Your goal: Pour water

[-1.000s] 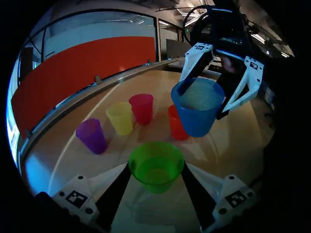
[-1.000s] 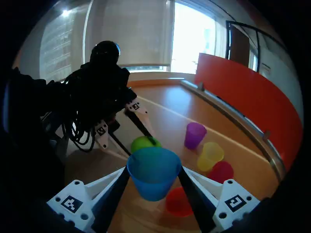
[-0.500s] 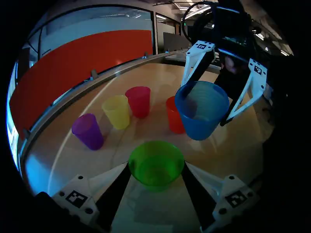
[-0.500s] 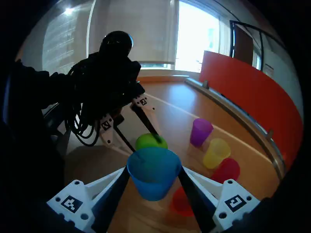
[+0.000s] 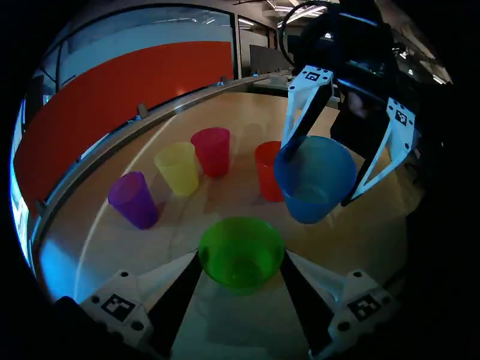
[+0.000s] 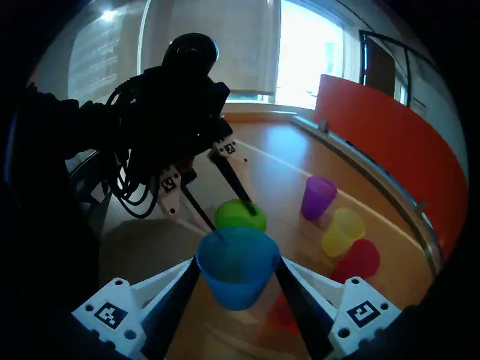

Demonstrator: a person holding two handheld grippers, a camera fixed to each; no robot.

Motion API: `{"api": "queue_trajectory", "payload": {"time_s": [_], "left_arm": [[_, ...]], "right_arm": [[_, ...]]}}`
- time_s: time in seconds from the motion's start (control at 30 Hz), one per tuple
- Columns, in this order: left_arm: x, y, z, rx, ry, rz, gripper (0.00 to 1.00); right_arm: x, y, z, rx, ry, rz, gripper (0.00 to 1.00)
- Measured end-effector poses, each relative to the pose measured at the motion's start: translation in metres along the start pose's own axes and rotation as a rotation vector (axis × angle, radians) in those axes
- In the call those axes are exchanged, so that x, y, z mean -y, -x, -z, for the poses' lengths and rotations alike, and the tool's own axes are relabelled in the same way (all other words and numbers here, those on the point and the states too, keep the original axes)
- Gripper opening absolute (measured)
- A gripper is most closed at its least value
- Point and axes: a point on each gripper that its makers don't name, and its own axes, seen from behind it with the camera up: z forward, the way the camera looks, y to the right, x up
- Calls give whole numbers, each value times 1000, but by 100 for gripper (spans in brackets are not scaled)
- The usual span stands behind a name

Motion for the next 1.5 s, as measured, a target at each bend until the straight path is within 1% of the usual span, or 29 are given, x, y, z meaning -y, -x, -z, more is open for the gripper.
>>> {"api": "queue_trajectory", "payload": {"time_s": [0.4, 1.0, 1.2, 1.5], "left_arm": [[2, 5, 1, 4, 4, 8, 87], [3, 9, 2, 24, 3, -4, 88], [5, 12, 2, 34, -2, 1, 88], [4, 12, 1, 37, 3, 12, 88]], "right_arm": [[6, 9, -8, 22, -10, 6, 92], [14, 23, -18, 49, -28, 9, 92], [17, 26, -22, 51, -35, 9, 92], [19, 31, -26, 54, -44, -3, 92]]}}
